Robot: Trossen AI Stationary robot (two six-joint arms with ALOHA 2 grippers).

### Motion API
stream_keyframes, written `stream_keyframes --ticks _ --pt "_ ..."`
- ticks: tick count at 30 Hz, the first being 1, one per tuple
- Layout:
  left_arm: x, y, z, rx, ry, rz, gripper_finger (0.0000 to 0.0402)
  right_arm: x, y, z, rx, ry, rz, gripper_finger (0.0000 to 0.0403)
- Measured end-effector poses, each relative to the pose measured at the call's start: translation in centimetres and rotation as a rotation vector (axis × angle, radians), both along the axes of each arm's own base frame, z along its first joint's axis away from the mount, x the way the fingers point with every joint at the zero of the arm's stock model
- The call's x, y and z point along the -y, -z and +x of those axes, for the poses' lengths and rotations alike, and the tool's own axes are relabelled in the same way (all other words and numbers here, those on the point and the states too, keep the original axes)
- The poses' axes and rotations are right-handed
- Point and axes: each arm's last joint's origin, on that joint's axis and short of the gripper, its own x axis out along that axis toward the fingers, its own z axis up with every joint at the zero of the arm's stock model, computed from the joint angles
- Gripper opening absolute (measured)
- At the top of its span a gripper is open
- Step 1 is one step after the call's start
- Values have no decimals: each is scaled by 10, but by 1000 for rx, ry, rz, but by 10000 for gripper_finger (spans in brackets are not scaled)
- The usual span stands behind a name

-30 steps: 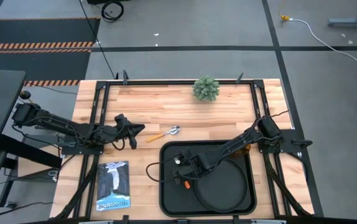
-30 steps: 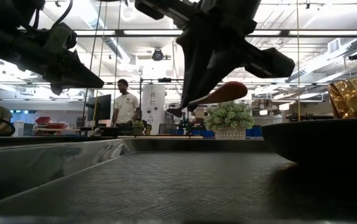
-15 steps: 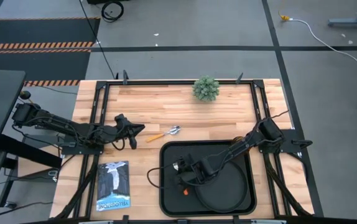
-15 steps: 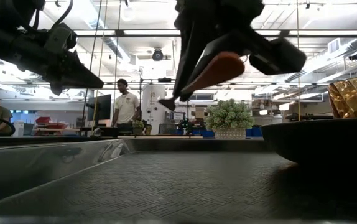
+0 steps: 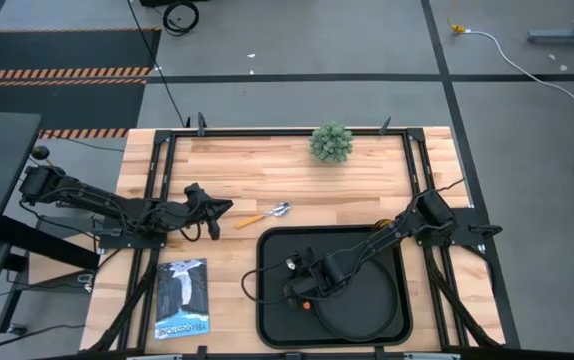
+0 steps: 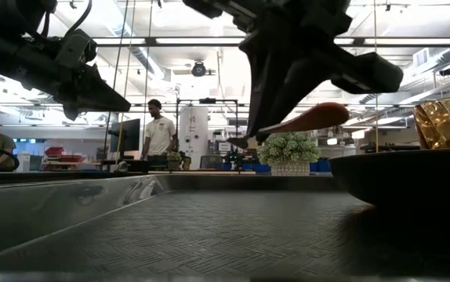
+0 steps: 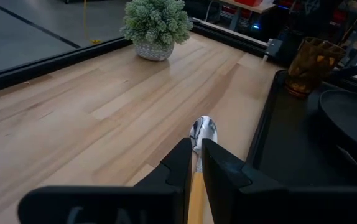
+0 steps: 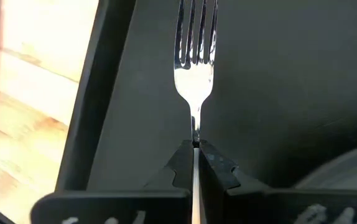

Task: Pick and place plate/cup/fork/spoon on tray
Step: Put the orange fork beside the black plate on the black tray

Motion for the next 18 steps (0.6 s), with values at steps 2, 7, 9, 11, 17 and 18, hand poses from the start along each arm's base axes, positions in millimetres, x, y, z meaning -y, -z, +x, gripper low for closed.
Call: stream_keyframes --ticks 2,7,9,11,17,18 --pt "0 0 0 0 0 -1 43 2 3 0 -6 -1 5 12" --pt "0 0 0 0 0 -1 43 4 17 -4 -33 0 49 13" --pt "0 0 0 0 0 -1 43 4 20 -4 -27 3 57 13" --pt "0 0 0 0 0 -1 43 3 20 -3 -18 4 69 13" --pt "0 0 0 0 0 -1 43 2 21 -4 -42 -17 103 13" --pt "0 0 0 0 0 -1 43 2 21 -4 -47 -21 112 14"
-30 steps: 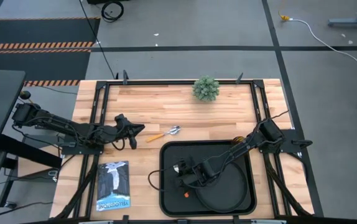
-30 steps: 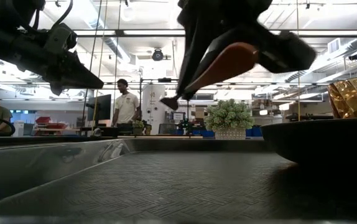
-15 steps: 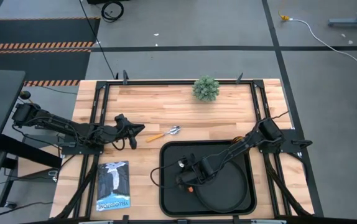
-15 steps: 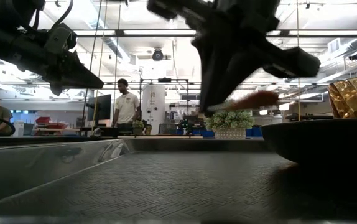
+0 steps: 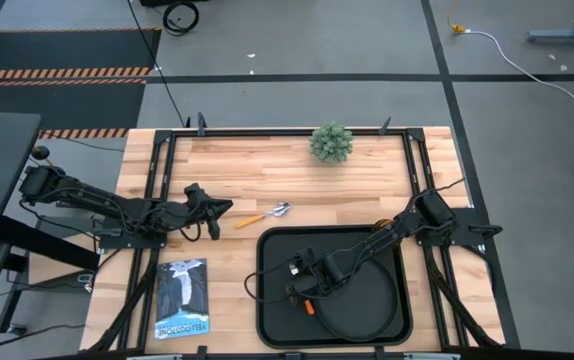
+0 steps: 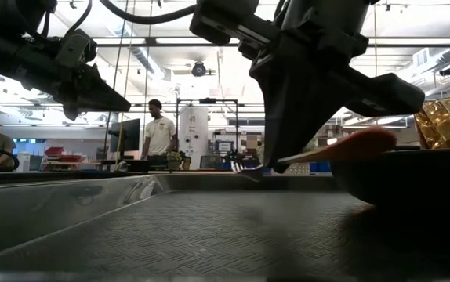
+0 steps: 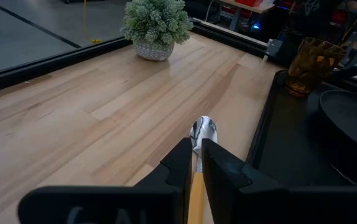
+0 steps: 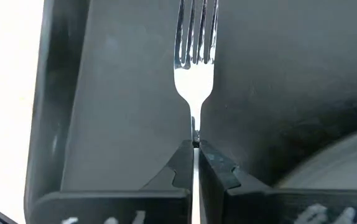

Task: Pick and place plate/cup/fork/spoon on tray
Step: Put the orange fork beside the black plate on the black tray

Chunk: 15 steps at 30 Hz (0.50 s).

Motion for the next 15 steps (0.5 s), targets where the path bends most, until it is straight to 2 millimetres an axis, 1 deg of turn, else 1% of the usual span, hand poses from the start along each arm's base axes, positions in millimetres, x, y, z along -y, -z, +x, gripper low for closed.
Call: stream_keyframes --ticks 15 --pt "0 0 0 -1 5 -2 43 -1 0 -1 -20 7 52 23"
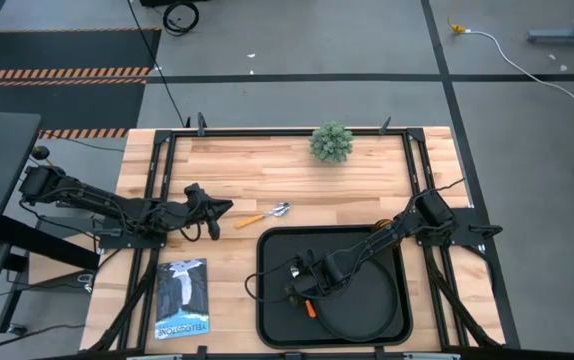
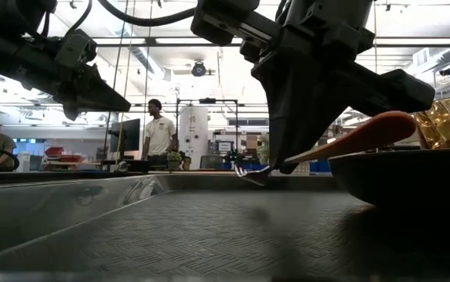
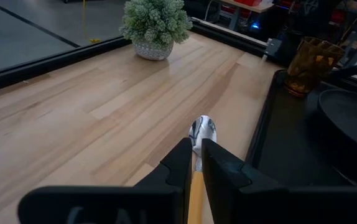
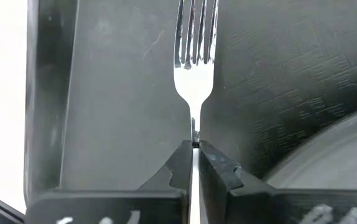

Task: Pick and place plate/cup/fork/spoon on tray
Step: Put the orange fork beside the black plate on the black tray

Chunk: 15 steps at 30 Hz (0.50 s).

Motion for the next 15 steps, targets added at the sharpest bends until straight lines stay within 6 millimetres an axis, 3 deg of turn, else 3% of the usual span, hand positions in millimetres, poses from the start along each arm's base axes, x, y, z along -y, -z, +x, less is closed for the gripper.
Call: stream_keyframes --ticks 15 --pt "0 0 0 -1 10 -3 43 -1 0 0 -4 -9 6 50"
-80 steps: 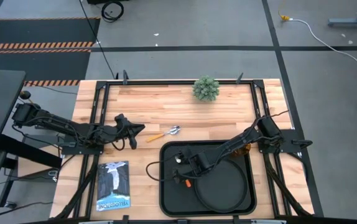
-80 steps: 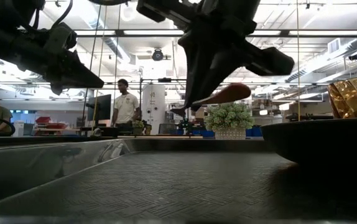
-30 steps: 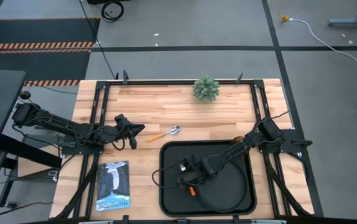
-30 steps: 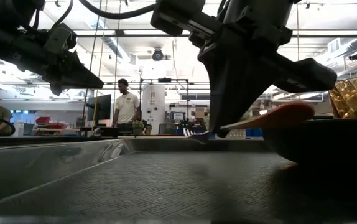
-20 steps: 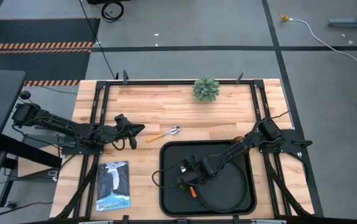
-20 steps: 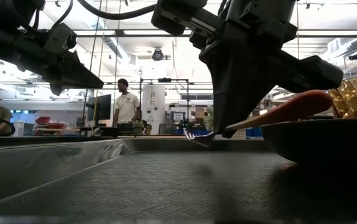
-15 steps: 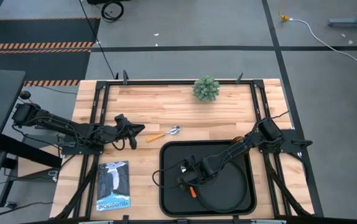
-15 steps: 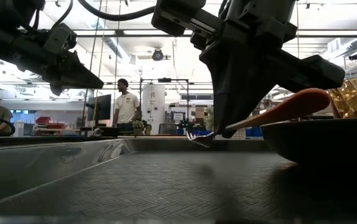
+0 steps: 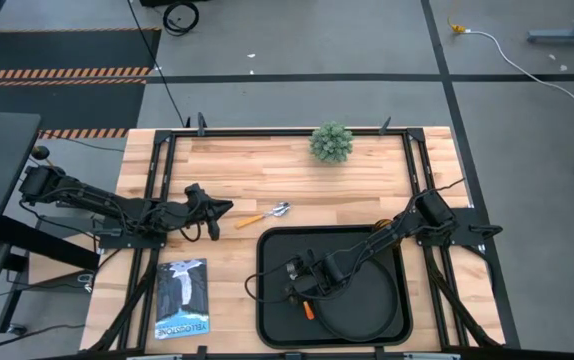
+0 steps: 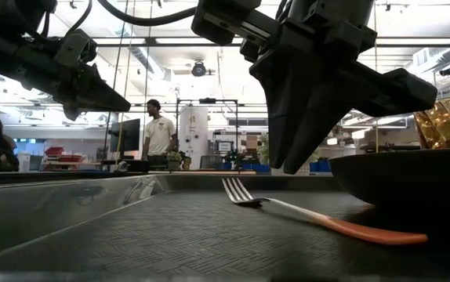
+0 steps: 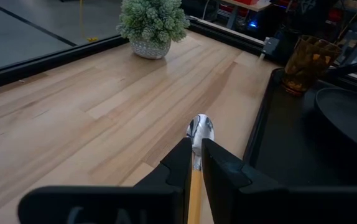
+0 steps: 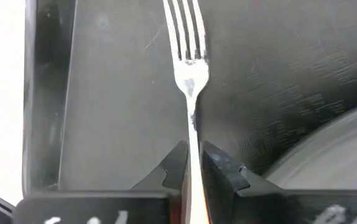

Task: Pick and place plate/cup/fork/spoon on tray
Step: Put the orange fork beside the black plate on the black tray

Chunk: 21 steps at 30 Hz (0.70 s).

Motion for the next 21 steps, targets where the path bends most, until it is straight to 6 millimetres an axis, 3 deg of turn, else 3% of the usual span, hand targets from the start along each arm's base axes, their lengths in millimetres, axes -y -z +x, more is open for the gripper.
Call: stream_keyframes --ticks 11,21 --pt "0 0 0 0 1 0 43 0 -1 1 9 -50 -3 55" --pt "0 0 0 -2 4 3 43 22 -5 22 142 -445 -228 54"
